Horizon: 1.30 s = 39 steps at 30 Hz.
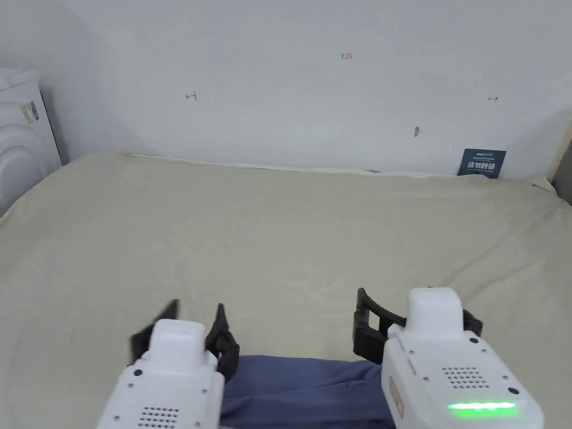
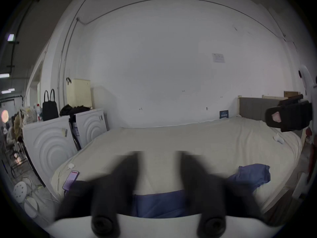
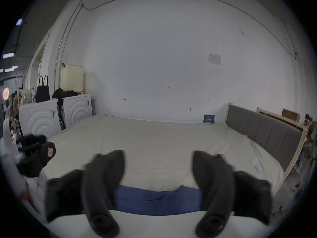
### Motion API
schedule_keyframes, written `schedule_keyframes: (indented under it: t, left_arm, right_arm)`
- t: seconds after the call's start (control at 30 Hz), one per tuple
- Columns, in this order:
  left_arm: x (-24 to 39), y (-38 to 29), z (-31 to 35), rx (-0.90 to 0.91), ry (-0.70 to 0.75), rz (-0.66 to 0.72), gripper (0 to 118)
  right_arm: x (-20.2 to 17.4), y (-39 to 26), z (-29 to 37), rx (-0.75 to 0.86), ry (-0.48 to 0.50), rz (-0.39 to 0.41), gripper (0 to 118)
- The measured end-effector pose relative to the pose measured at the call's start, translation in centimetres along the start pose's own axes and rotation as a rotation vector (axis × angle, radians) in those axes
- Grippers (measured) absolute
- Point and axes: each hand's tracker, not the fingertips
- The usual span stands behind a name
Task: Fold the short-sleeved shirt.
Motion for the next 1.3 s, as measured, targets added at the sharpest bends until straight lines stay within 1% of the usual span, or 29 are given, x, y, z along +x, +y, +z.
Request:
schedule_keyframes:
  t: [0.03, 0.07, 0.13, 0.2, 0.23, 0.33, 0.4, 0.47, 0.5, 0.6, 0.63, 0.67, 0.7, 0.73, 0.77, 0.8, 0.83, 0.87, 0.9, 0.93, 1.0, 1.07, 1.17, 1.2, 1.23, 1.27, 1.3]
  left_arm:
    - [0.6, -0.3, 0.0, -0.018, -0.004, 0.006, 5]
    - [0.8, -0.6, 0.1, -0.018, -0.005, 0.008, 5]
    - [1.0, -1.6, -0.5, -0.075, -0.099, 0.070, 5]
    - [1.1, -2.2, -0.5, -0.089, -0.067, 0.047, 5]
    - [0.4, -2.5, -1.0, -0.104, -0.074, 0.052, 5]
    - [-1.5, -4.0, -2.1, -0.181, -0.083, 0.166, 3]
    - [-3.5, -5.2, -3.4, -0.244, -0.054, 0.253, 3]
    - [-5.7, -6.6, -4.7, -0.278, -0.067, 0.305, 3]
    - [-6.6, -7.1, -5.6, -0.308, -0.080, 0.316, 3]
    - [-9.6, -9.6, -7.9, -0.402, -0.072, 0.341, 4]
    - [-10.5, -10.4, -8.7, -0.444, -0.051, 0.347, 4]
    - [-11.4, -11.4, -9.6, -0.490, -0.049, 0.338, 6]
    - [-12.0, -12.2, -10.2, -0.510, -0.039, 0.333, 11]
    - [-12.7, -13.2, -10.9, -0.529, -0.030, 0.330, 26]
    - [-13.1, -14.2, -11.8, -0.565, -0.030, 0.323, 71]
    - [-13.6, -15.2, -12.9, -0.609, -0.045, 0.320, 105]
    - [-13.9, -16.5, -13.9, -0.640, -0.077, 0.321, 118]
    - [-14.2, -16.8, -14.4, -0.590, -0.060, 0.277, 118]
    - [-14.2, -17.3, -14.0, -0.654, -0.011, 0.258, 118]
    - [-14.3, -17.6, -14.3, -0.654, 0.006, 0.232, 118]
    - [-14.6, -18.7, -15.2, -0.652, -0.014, 0.237, 118]
    - [-14.0, -19.6, -17.2, -0.668, -0.032, 0.230, 118]
    - [-12.8, -20.7, -18.4, -0.686, -0.091, 0.223, 117]
    - [-12.3, -21.1, -18.7, -0.707, -0.147, 0.248, 117]
    - [-11.6, -21.3, -18.6, -0.711, -0.129, 0.241, 116]
    - [-11.2, -20.9, -18.3, -0.689, -0.070, 0.185, 114]
    - [-11.2, -21.5, -18.6, -0.694, -0.067, 0.191, 107]
  right_arm:
    - [-0.4, -0.6, 0.0, -0.006, 0.007, -0.033, 41]
    - [-0.7, -1.0, 0.0, -0.020, 0.017, -0.056, 1]
    - [-1.2, -2.0, -0.3, -0.038, 0.006, -0.059, 0]
    - [-1.4, -2.4, -0.8, -0.090, 0.051, -0.041, 0]
    - [-1.6, -2.7, -1.0, -0.094, 0.031, -0.037, 0]
    - [-0.8, -3.4, -1.1, -0.112, 0.031, -0.049, 1]
    - [-0.5, -3.8, -1.1, -0.121, 0.035, -0.056, 0]
    - [-0.4, -4.1, -1.7, -0.144, 0.058, -0.082, 1]
    - [-0.6, -4.3, -1.9, -0.154, 0.061, -0.092, 1]
    - [-0.9, -5.0, -2.3, -0.175, 0.070, -0.085, 0]
    - [-1.0, -5.2, -2.5, -0.187, 0.078, -0.085, 1]
    - [-1.0, -5.4, -2.6, -0.196, 0.082, -0.082, 0]
    - [-1.2, -5.6, -2.8, -0.204, 0.082, -0.078, 1]
    - [-1.2, -5.7, -2.9, -0.212, 0.082, -0.077, 1]
    - [-1.2, -5.8, -3.1, -0.221, 0.086, -0.083, 1]
    - [-1.2, -5.9, -3.1, -0.234, 0.093, -0.092, 1]
    - [-1.3, -6.0, -3.4, -0.254, 0.099, -0.107, 1]
    - [-1.4, -6.1, -3.5, -0.268, 0.108, -0.122, 1]
    - [-1.5, -6.2, -3.6, -0.262, 0.110, -0.117, 1]
    - [-1.7, -6.2, -3.6, -0.261, 0.110, -0.110, 1]
    - [-2.0, -6.2, -4.0, -0.277, 0.112, -0.082, 1]
    - [-2.2, -6.3, -4.3, -0.282, 0.112, -0.076, 1]
    - [-2.2, -6.5, -4.7, -0.299, 0.114, -0.075, 1]
    - [-2.2, -6.6, -4.7, -0.307, 0.118, -0.078, 1]
    - [-2.1, -6.6, -4.7, -0.312, 0.131, -0.088, 1]
    - [-2.1, -6.6, -4.7, -0.309, 0.135, -0.091, 1]
    - [-2.2, -6.6, -4.7, -0.307, 0.132, -0.089, 1]
